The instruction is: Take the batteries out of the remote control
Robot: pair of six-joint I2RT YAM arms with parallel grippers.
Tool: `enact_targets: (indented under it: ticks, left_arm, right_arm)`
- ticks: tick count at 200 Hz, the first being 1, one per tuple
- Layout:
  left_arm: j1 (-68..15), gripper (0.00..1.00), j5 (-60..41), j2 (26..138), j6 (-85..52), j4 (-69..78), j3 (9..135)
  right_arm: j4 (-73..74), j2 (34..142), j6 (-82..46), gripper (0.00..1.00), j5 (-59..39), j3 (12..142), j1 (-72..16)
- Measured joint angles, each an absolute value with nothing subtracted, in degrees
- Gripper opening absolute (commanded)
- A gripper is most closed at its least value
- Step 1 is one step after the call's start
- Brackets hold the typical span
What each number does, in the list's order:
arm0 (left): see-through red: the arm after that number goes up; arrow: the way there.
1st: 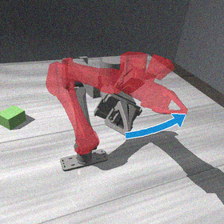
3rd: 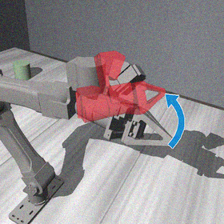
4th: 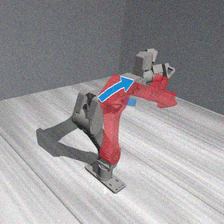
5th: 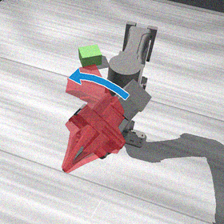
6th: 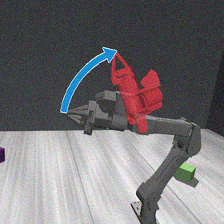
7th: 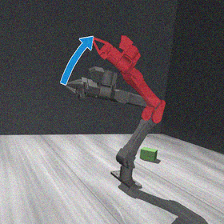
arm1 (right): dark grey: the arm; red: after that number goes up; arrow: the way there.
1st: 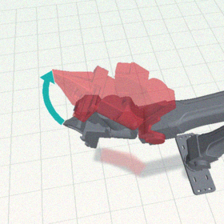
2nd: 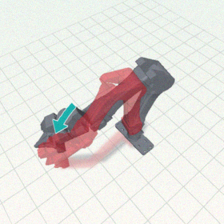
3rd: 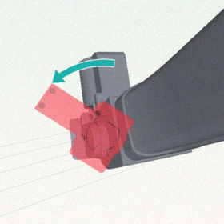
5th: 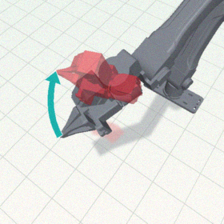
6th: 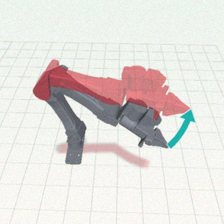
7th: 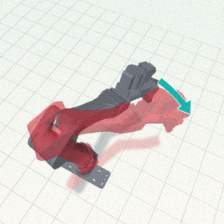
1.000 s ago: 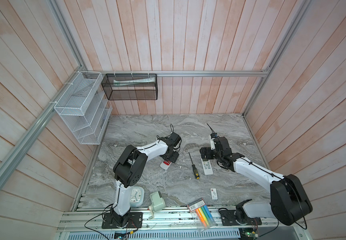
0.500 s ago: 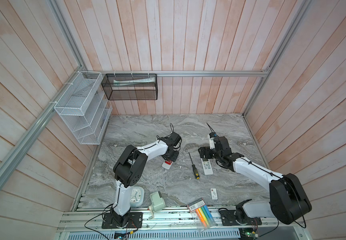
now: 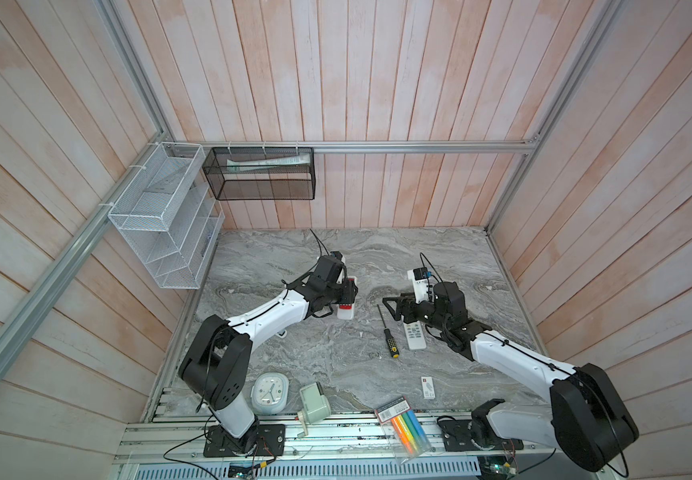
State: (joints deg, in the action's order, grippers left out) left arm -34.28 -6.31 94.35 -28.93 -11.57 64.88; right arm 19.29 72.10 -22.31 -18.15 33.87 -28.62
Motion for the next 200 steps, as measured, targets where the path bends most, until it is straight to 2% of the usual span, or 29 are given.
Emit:
enact_targets:
  ticks: [69,104,139,200]
  left_arm:
    - [-34.30,0.42,-9.91,89.89,-39.35,0.10,57.39]
    - [-34.30,0.42,-10.04,88.71,-41.10,2.42,57.04]
    - [-34.30,0.42,-10.02,87.99,-41.69,3.29,56.16]
    - [-34.30,0.42,-9.82,87.96,-41.71,3.62,55.27]
  right_arm:
    - [22.85,79.20,-24.14,0.69,-19.81,39.13,-36.56]
    - [23.86,83.33,-25.26,0.59,-19.31,42.15,-39.00]
    - [25.41,86.46,-27.03,0.45,-18.52,43.13,-39.40]
    - [28.64,90.08,-28.93,0.29,-18.55,44.73,-40.12]
